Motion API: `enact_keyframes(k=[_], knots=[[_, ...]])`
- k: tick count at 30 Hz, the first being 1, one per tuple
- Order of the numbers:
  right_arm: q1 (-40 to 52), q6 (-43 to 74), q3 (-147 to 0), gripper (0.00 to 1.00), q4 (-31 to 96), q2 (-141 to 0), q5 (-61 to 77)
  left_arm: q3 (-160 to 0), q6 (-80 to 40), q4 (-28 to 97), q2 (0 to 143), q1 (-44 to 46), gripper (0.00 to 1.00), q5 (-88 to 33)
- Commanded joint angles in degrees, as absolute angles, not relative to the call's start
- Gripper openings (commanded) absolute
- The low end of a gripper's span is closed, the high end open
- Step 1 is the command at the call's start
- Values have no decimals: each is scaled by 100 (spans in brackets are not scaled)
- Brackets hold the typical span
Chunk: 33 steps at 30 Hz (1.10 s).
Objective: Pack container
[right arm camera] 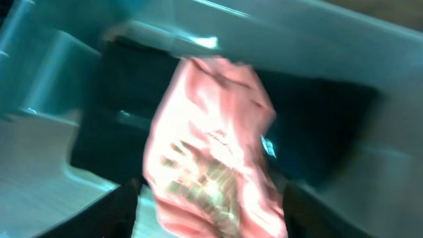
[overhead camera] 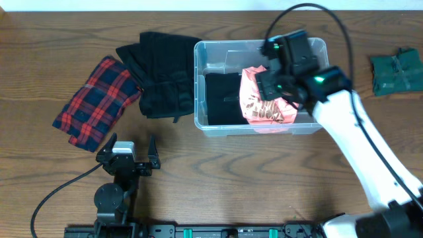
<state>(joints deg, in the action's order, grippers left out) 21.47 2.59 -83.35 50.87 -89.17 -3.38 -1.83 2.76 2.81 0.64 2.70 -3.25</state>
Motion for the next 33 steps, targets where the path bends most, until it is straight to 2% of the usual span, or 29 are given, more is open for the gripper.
enact_keyframes(k=[1,4,18,33], knots=[[1892,449,-8335,41,5443,-8873,-1096,-25,231,370,71,287,98,-346],[1710,725,-8289,1,5717,-8925,-1068,-25,231,370,71,287,98,-346],[1487,1212,-7894,1,5802,-9347,-1225,-25,231,370,71,287,98,-346],[1455,1780,-7894,1,5916,-10632,-1260,-25,231,370,71,287,98,-346]])
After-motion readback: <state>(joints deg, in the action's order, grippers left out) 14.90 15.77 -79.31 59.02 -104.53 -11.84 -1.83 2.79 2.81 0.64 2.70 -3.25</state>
